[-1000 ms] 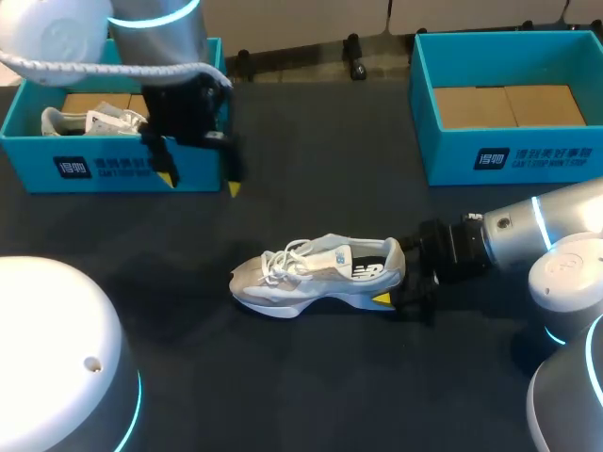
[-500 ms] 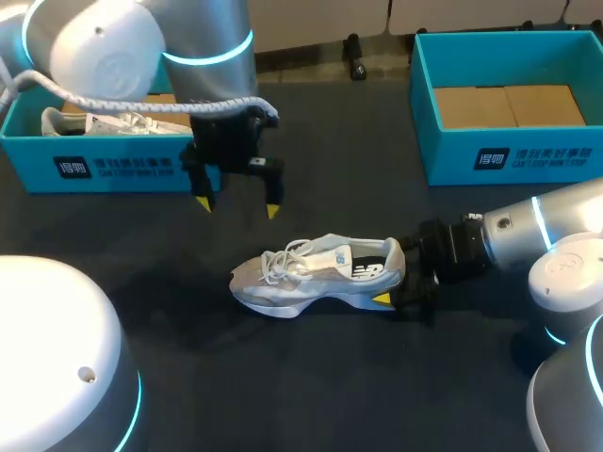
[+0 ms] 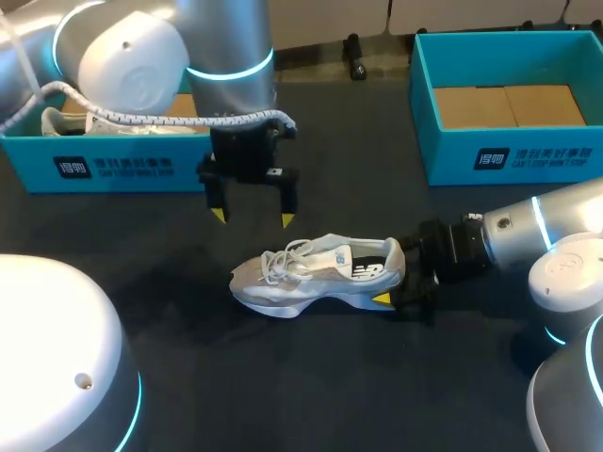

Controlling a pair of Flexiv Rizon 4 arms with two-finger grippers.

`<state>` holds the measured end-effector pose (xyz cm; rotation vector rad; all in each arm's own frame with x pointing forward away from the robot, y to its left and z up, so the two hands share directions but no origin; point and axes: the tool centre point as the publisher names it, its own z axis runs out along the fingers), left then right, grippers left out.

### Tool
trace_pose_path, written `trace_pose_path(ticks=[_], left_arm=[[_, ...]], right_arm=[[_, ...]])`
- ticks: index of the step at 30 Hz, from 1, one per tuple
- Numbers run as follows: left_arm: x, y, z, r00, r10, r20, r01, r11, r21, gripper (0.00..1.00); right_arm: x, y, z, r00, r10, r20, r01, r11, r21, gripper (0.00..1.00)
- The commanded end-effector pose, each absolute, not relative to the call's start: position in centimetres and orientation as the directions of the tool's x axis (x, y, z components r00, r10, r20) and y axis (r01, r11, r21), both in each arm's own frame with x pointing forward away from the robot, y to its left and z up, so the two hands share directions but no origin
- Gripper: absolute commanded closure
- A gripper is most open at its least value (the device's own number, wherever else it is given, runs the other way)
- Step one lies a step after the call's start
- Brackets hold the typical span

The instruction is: Take the shoe out of the shoebox, open the shoe tongue, remove and reinsert the insole, then place the shoe into the shoebox

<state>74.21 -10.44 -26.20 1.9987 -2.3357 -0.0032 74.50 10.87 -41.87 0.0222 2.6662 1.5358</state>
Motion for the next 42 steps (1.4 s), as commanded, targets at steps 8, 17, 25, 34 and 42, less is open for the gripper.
trace_pose_path(ticks=[8,17,25,34,42], left_arm=[[74.3,-10.5,-26.2,-0.152,-0.987,0.049,-0.987,0.155,0.047,0.00],[73.7,-13.3,-27.5,-0.222,-0.974,-0.036,-0.974,0.220,0.051,0.00],[73.9,-16.5,-29.2,-0.279,-0.960,-0.031,-0.958,0.276,0.078,0.00],[74.5,-19.5,-30.0,-0.339,-0.941,-0.022,-0.938,0.336,0.088,0.00],[75.0,-20.9,-30.9,-0.369,-0.929,-0.010,-0.925,0.366,0.101,0.00]], right_arm=[[74.6,11.0,-41.8,-0.998,0.044,-0.048,-0.019,0.506,0.862,1.00],[74.6,11.0,-41.8,-0.998,0.044,-0.048,-0.019,0.506,0.862,1.00],[74.6,11.0,-41.8,-0.998,0.044,-0.048,-0.019,0.506,0.862,1.00],[74.6,11.0,-41.8,-0.998,0.044,-0.048,-0.019,0.506,0.862,1.00],[74.6,11.0,-41.8,-0.998,0.044,-0.048,-0.019,0.506,0.862,1.00]])
